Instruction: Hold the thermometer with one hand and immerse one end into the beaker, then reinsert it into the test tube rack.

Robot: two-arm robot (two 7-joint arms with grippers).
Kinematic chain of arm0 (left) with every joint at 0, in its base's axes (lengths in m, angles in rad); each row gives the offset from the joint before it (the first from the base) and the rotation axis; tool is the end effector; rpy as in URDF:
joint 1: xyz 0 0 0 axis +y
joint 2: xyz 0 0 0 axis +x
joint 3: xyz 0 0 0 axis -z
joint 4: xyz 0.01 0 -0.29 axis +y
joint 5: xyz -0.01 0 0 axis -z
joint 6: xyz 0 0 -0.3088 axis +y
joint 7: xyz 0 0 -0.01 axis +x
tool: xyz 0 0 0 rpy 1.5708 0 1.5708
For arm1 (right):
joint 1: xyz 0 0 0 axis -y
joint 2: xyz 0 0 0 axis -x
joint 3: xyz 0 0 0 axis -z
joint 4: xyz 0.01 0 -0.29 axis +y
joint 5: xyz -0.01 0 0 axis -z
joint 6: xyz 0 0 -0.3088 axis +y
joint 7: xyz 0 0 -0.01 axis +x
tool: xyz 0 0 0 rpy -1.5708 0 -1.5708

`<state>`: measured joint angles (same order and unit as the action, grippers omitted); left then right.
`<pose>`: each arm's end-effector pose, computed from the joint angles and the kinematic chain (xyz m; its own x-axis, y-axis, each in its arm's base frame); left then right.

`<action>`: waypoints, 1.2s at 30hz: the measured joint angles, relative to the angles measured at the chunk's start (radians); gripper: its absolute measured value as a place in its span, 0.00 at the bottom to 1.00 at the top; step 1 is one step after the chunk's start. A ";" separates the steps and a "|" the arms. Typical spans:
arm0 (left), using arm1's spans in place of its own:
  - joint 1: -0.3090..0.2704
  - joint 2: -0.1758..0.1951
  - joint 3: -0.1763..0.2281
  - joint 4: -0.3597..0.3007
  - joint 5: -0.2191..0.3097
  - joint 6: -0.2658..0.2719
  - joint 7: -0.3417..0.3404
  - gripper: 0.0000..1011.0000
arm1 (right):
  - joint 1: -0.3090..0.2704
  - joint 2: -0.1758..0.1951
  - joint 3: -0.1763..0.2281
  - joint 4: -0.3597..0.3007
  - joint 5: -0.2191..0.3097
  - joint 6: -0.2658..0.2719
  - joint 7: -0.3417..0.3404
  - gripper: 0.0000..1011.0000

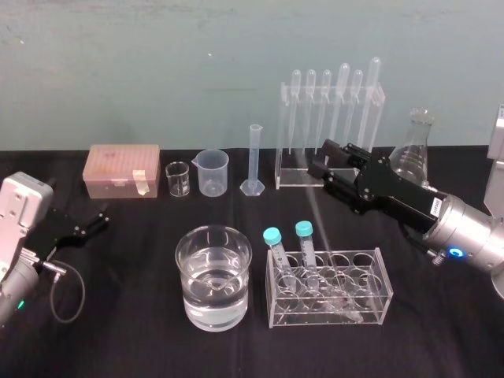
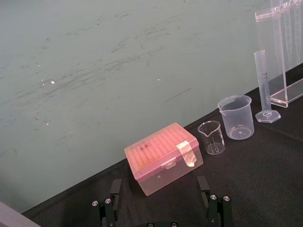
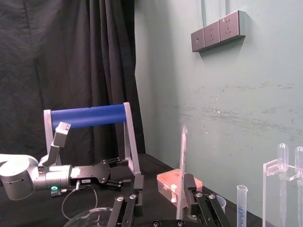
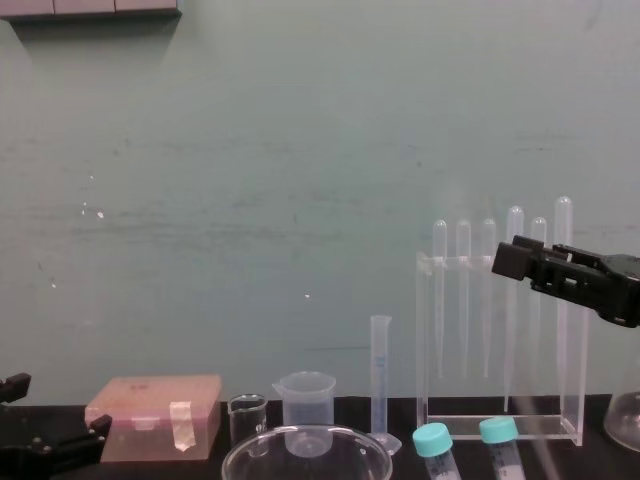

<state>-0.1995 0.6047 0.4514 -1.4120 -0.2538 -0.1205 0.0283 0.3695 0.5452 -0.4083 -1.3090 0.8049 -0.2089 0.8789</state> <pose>0.3581 0.0827 -0.3023 0.2923 0.8802 0.3738 -0.9552 0.2873 0.0703 0.4114 -0.0915 -0.2587 0.8677 -0.4970 -0.0082 0.4865 0.8457 0.2192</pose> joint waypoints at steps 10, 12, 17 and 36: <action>0.000 0.000 0.000 0.000 0.000 0.000 0.000 1.00 | 0.000 0.000 0.000 0.000 0.000 0.000 0.000 0.84; 0.000 0.000 0.000 0.000 0.000 0.000 0.000 1.00 | 0.000 0.000 0.000 0.000 0.000 0.000 0.000 0.91; 0.000 0.000 0.000 0.000 0.000 0.000 0.000 1.00 | 0.000 0.000 0.000 0.000 0.000 0.000 0.000 0.99; 0.000 0.000 0.000 0.000 0.000 0.000 0.000 1.00 | -0.132 -0.002 0.096 -0.069 -0.306 0.143 -0.695 0.99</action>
<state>-0.1995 0.6049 0.4514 -1.4117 -0.2540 -0.1203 0.0283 0.2371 0.5437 -0.3121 -1.3782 0.4991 -0.0658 0.1843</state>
